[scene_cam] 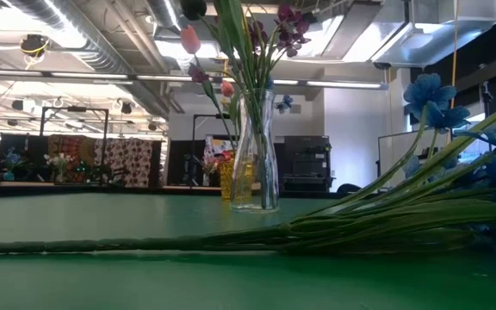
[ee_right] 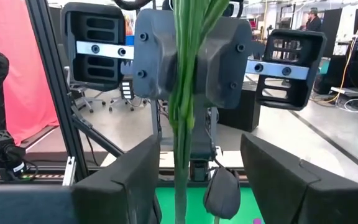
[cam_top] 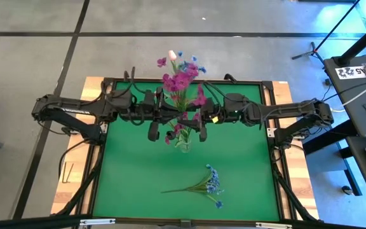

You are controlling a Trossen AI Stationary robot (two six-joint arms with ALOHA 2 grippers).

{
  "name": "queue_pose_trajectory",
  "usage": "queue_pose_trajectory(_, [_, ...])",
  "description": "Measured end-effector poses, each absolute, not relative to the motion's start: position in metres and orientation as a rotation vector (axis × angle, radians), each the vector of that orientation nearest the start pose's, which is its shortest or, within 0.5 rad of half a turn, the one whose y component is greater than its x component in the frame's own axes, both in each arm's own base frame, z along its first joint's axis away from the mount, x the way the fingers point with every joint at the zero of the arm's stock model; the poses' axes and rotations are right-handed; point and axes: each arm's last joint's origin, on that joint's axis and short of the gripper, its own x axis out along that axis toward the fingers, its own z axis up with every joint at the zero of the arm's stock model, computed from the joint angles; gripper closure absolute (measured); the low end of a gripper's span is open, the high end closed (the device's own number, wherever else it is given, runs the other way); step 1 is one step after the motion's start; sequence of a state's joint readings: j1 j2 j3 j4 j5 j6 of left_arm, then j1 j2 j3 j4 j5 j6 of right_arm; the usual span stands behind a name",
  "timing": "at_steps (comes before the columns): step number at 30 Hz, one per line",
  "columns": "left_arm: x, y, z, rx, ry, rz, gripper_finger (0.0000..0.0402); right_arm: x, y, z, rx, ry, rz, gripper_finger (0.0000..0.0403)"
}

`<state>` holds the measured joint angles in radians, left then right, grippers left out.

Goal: Sort flowers into vase by color
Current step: Put the purple flowers into the transparent vase

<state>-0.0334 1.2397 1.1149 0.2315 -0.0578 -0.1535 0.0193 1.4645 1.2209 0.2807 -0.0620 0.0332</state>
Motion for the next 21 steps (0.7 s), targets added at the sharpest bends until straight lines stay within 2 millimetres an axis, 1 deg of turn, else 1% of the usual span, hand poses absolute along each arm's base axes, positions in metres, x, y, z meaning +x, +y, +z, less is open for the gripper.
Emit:
queue_pose_trajectory(4, [0.2802,-0.0077,0.3927,-0.158,-0.107,0.016,0.0386,0.3409,0.0084,0.3684,0.032,-0.034,0.082,0.02])
queue_pose_trajectory(21, [0.2797,-0.0091,0.3922,-0.154,-0.099,0.015,0.0386,0.3399,0.0089,0.3702,0.032,-0.044,0.092,0.0327])
